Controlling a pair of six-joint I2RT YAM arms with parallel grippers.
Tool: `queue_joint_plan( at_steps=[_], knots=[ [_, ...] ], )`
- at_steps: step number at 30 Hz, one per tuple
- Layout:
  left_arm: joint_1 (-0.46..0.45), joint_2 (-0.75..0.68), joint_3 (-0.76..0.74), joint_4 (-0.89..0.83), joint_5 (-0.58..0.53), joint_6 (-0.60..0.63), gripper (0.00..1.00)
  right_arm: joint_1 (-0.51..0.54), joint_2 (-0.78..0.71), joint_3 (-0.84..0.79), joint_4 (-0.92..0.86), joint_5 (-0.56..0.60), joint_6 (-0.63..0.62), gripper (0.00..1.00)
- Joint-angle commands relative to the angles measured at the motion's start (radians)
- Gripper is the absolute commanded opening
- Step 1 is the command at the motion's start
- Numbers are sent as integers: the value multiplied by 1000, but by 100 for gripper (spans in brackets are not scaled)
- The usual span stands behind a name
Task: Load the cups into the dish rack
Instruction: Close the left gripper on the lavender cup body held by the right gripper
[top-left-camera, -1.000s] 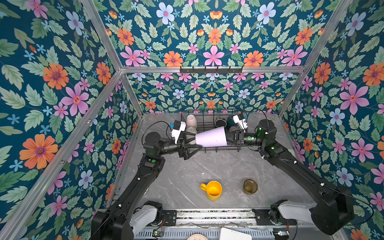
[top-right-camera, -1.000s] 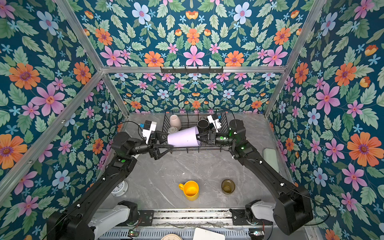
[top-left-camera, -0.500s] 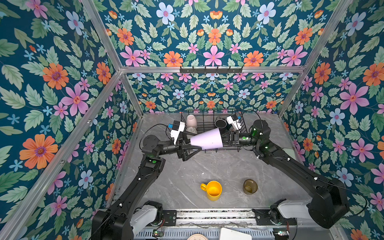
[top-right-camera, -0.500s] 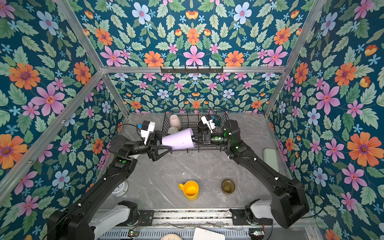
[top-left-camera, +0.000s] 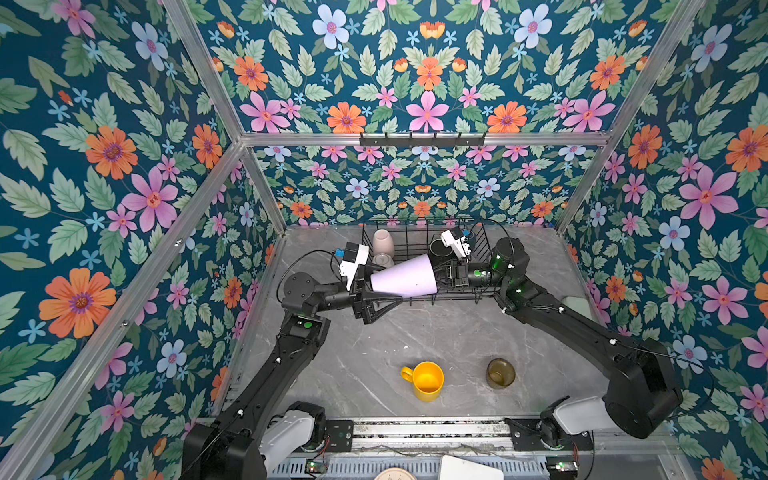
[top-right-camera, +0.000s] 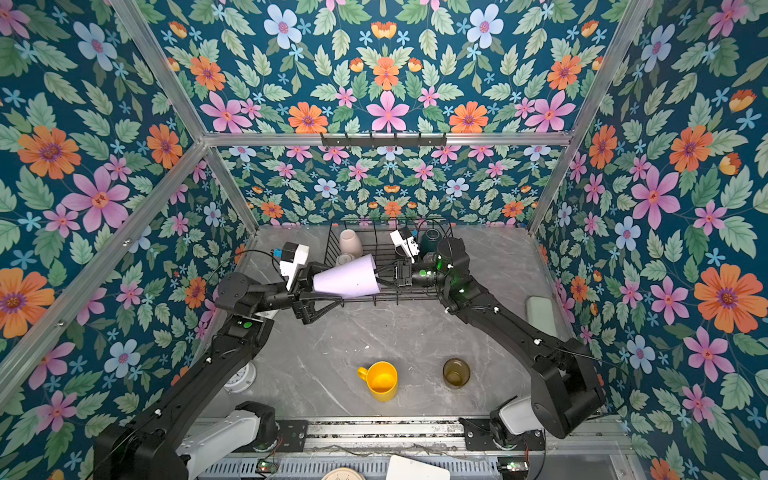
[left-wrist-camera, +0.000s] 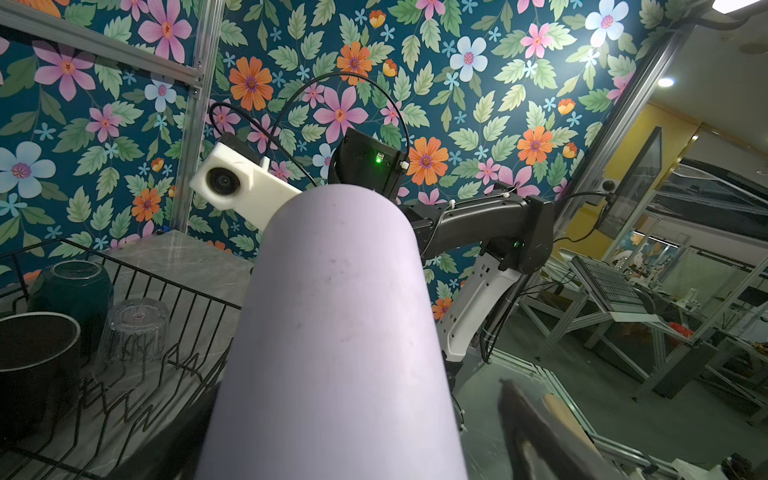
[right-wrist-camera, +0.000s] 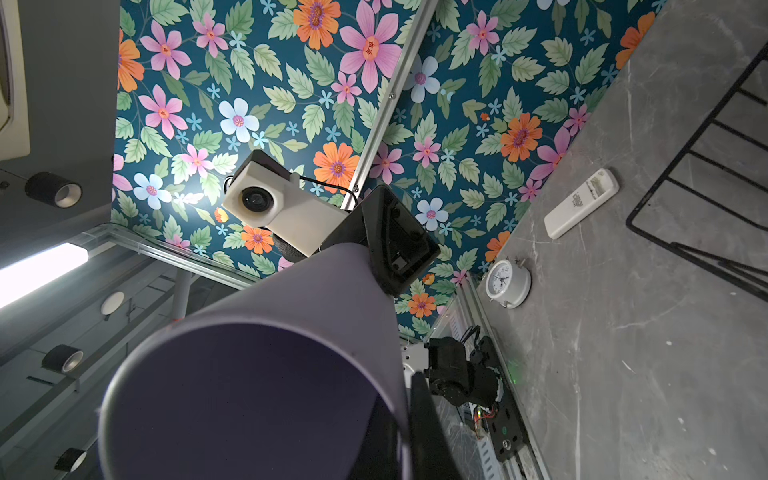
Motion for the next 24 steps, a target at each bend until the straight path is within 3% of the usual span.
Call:
queue_joint_plan(
  at_steps=[1,9,14,18,23,24],
  knots=[
    [-1,-4,1,52,25,-4,98,9,14,8,79,-7,28,0],
    [-1,2,-3,79,34,-24,95,23,44,10,132,-7,65,0],
    [-1,4,0,92,33,-33,85,25,48,9,130,-7,64,0],
    [-1,5,0,110,32,-47,71,25,43,3,119,-4,61,0],
    [-1,9,6,112,27,-52,46,25,30,6,57,13,23,0],
    [-1,9,8,112,29,-53,42,25,26,8,41,17,14,5]
  ],
)
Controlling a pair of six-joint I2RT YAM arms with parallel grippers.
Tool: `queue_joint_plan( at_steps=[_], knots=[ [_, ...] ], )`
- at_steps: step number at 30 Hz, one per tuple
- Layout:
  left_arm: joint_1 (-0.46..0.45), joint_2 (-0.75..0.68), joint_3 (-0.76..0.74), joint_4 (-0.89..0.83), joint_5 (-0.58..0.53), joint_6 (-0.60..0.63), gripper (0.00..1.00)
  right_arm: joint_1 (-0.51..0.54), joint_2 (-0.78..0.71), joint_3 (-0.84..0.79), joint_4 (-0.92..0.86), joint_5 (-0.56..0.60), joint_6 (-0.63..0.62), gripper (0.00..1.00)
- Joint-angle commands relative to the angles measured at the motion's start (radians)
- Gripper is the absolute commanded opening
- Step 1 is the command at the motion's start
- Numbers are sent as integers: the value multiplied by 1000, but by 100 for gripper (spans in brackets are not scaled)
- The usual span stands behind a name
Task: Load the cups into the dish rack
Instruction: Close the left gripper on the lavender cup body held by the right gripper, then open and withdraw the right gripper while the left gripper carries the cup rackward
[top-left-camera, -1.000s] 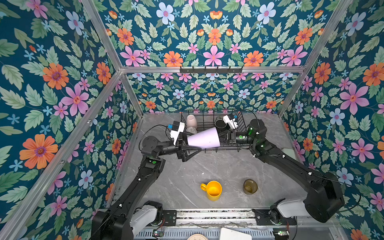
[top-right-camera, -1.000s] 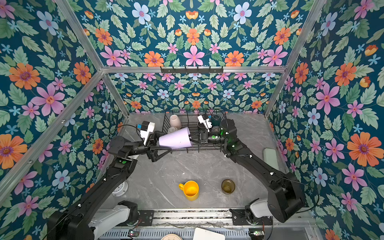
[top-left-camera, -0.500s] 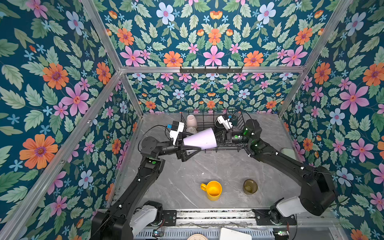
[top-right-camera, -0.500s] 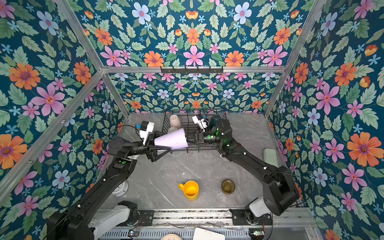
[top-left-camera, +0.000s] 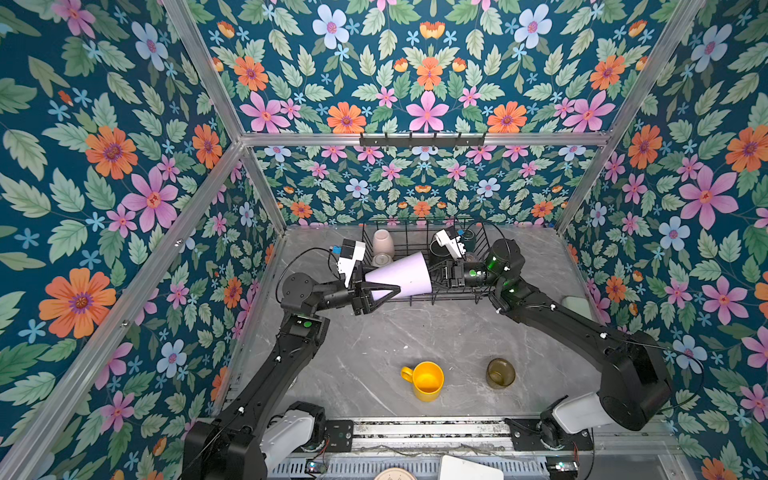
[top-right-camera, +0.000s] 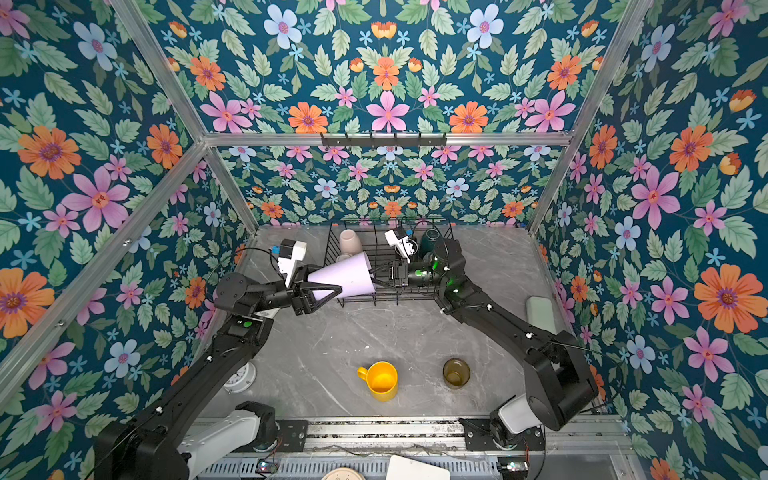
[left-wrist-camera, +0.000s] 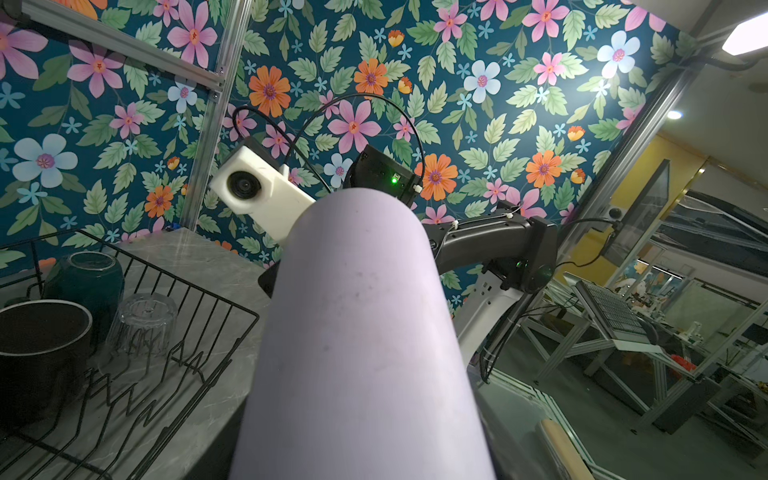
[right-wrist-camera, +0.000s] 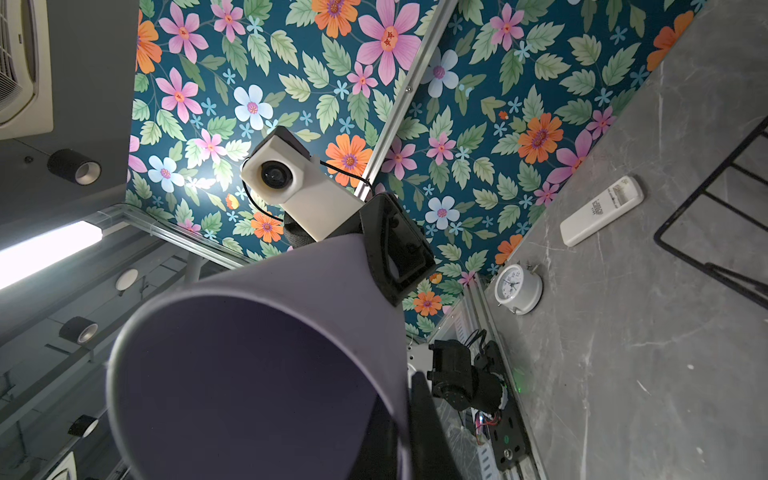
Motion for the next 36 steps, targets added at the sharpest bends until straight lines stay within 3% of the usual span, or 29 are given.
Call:
queue_joint_plan(
  at_steps=[1,3,6,12,14,21,27,36],
  knots=[
    [-3,-4,11,80,57,9,38,5,-10,9,-66,33,-17,9],
    [-3,-8,14,77,57,8,33,3,-16,14,-88,36,-28,16],
    [-3,-17,32,12,43,44,32,-14,-35,20,-142,41,-56,36],
    [-3,-33,160,-501,-90,364,30,-117,-145,-18,-324,107,-154,55],
    [-3,-17,218,-665,-150,464,29,-149,-196,-33,-425,162,-205,65],
    [-13,114,378,-871,-281,522,25,-171,-373,0,-842,486,-464,88],
    [-81,236,555,-1072,-454,613,24,-175,-473,-21,-952,659,-546,96],
    [-266,488,853,-1358,-817,705,17,-204,-538,-58,-983,740,-568,99]
  ],
)
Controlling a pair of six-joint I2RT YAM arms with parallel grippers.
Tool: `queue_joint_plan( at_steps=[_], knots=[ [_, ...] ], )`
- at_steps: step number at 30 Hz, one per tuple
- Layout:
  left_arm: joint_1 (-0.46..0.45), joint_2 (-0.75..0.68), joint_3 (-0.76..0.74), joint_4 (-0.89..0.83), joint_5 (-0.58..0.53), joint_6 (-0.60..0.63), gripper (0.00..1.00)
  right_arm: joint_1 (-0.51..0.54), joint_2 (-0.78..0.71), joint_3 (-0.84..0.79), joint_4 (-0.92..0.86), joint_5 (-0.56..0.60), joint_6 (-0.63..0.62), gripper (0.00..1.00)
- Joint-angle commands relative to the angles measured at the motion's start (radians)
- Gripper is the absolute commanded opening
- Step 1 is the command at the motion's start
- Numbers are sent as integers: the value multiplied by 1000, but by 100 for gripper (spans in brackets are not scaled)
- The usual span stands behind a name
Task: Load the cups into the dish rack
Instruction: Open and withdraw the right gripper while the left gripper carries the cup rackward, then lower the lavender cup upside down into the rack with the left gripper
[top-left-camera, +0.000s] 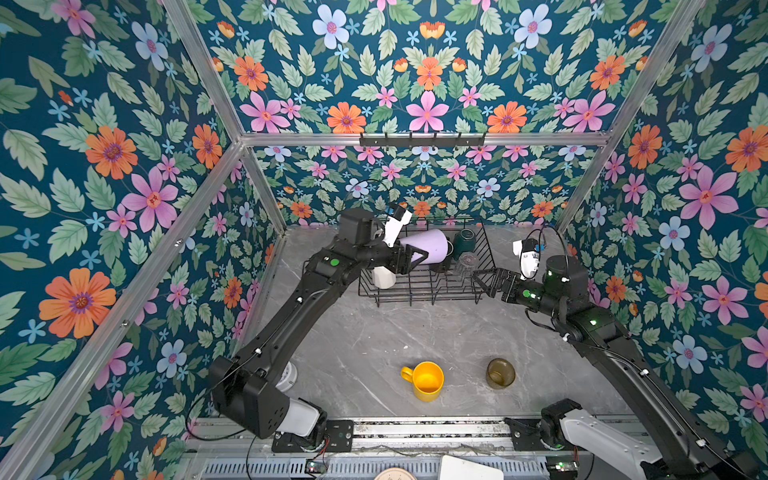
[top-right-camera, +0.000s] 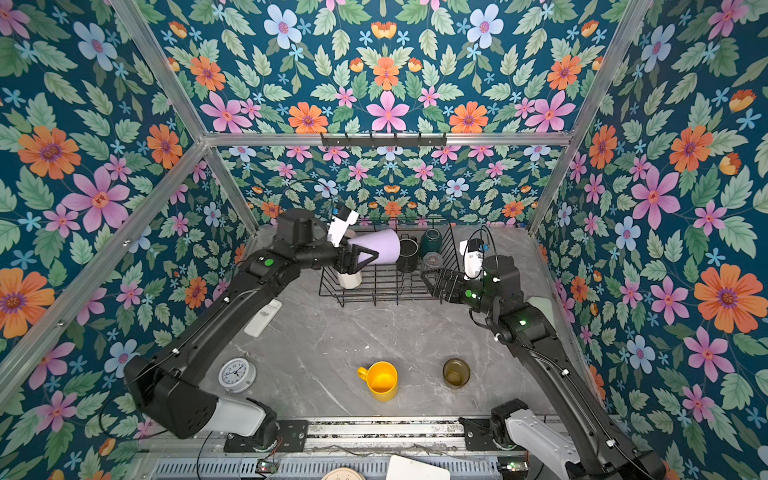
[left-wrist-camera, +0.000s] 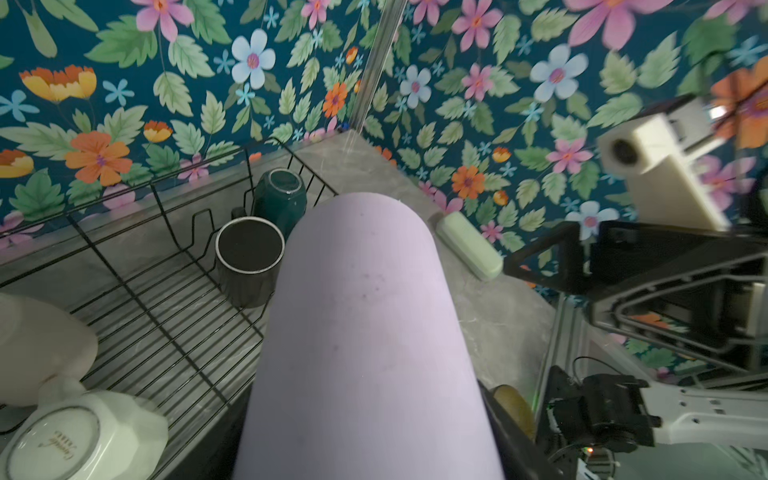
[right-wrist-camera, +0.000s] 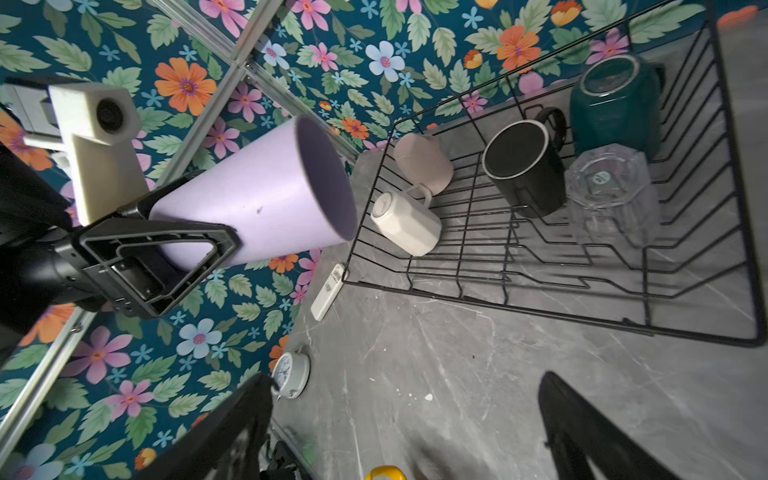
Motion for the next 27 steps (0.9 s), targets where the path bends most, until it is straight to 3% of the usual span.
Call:
queue_joint_plan(
  at_steps=[1,9,16,27],
  knots=[
    [-40,77,82,-141,-182,45,17,-14,-19,-9,-16,57,-24,99],
    [-119,288,306,-294,-306,45,16,-104,-54,-47,-53,-1,1,99],
    [-180,469,495,-451,-420,60,15,-111,-70,-78,-52,5,-14,99],
    [-211,621,611,-522,-485,43,14,-116,-87,-99,-54,-5,-37,99]
  ],
)
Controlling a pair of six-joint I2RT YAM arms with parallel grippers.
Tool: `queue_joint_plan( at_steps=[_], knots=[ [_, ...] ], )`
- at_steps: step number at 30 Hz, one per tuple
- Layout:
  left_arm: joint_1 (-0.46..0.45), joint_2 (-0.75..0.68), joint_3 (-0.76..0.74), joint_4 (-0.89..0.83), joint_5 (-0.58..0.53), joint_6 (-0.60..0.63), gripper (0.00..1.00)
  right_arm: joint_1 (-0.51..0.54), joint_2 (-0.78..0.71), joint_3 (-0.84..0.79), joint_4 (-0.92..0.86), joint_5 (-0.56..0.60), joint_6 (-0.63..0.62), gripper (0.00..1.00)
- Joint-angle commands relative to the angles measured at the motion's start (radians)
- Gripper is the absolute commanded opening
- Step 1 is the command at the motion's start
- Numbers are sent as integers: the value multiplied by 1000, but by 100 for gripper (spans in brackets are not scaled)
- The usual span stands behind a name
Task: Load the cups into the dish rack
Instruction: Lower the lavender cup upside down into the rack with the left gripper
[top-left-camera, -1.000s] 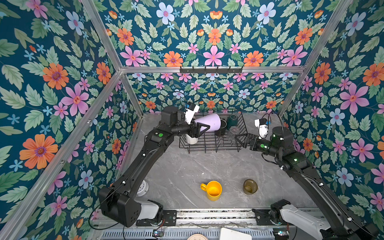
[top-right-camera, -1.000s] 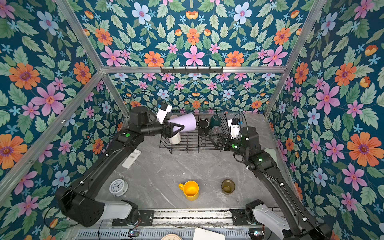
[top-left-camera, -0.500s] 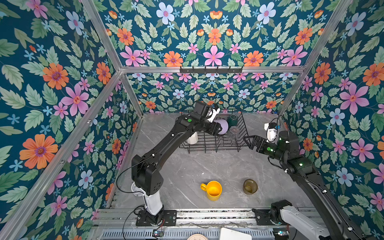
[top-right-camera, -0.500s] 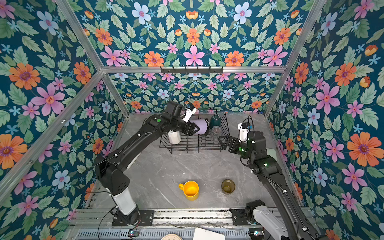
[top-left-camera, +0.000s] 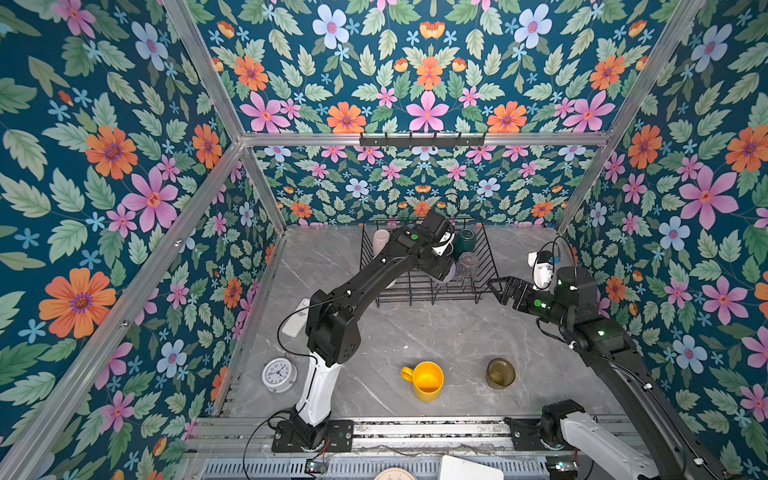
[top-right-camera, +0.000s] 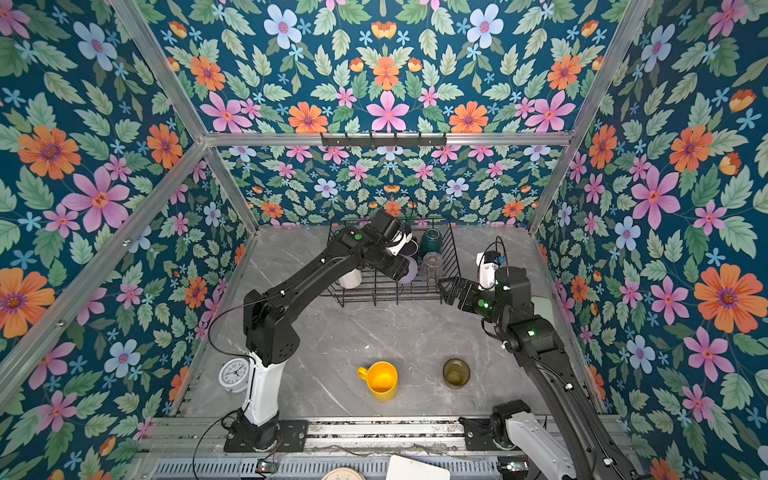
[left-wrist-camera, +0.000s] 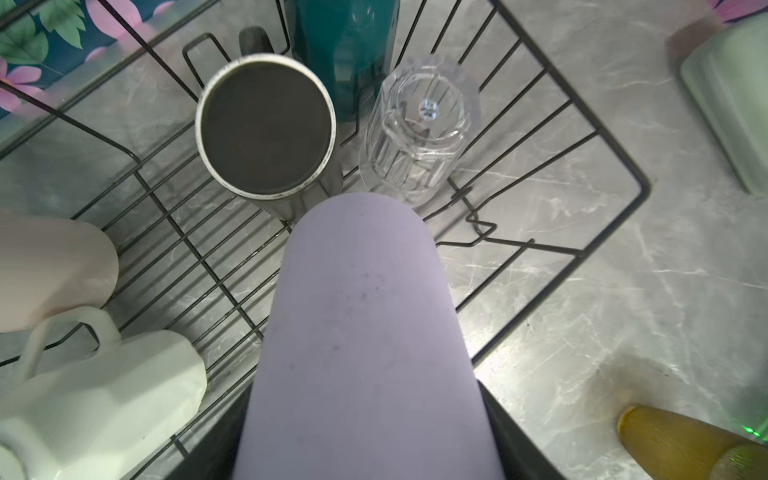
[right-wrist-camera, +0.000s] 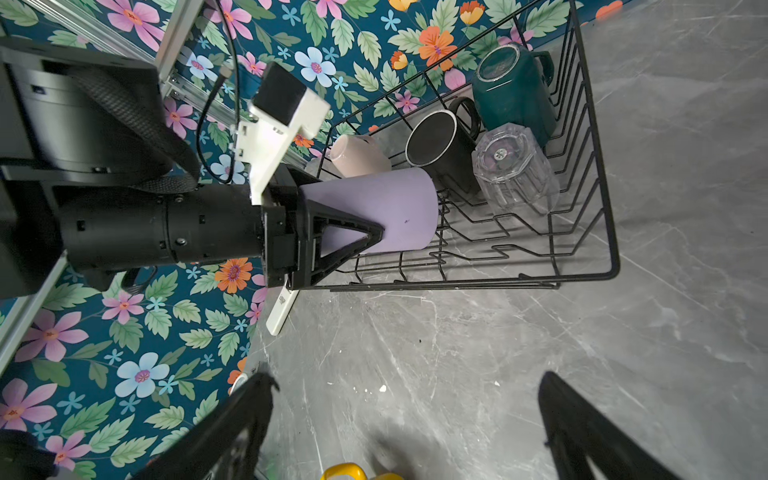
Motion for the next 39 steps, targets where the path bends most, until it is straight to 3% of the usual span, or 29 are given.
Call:
queue_joint_plan(
  at_steps=[1,15,22,25,34,39],
  knots=[
    [-6,23,21,-19,-28,-10,14,-1,-9,-5,10,-12,-16,99],
    [-18,134,71,-22,-58,-9,15,-4,-16,-26,18,-30,-9,99],
    [-18,180,86,-14,-86,-13,23,-4,-15,-40,33,-44,8,99],
    [-18,193,87,-4,-87,-19,33,-5,-16,-40,32,-45,8,99],
    [-18,199,76,31,-82,-25,84,-6,-11,-42,40,-51,14,99],
    [-18,199,68,44,-84,-25,94,-6,-3,-42,44,-55,17,99]
  ],
)
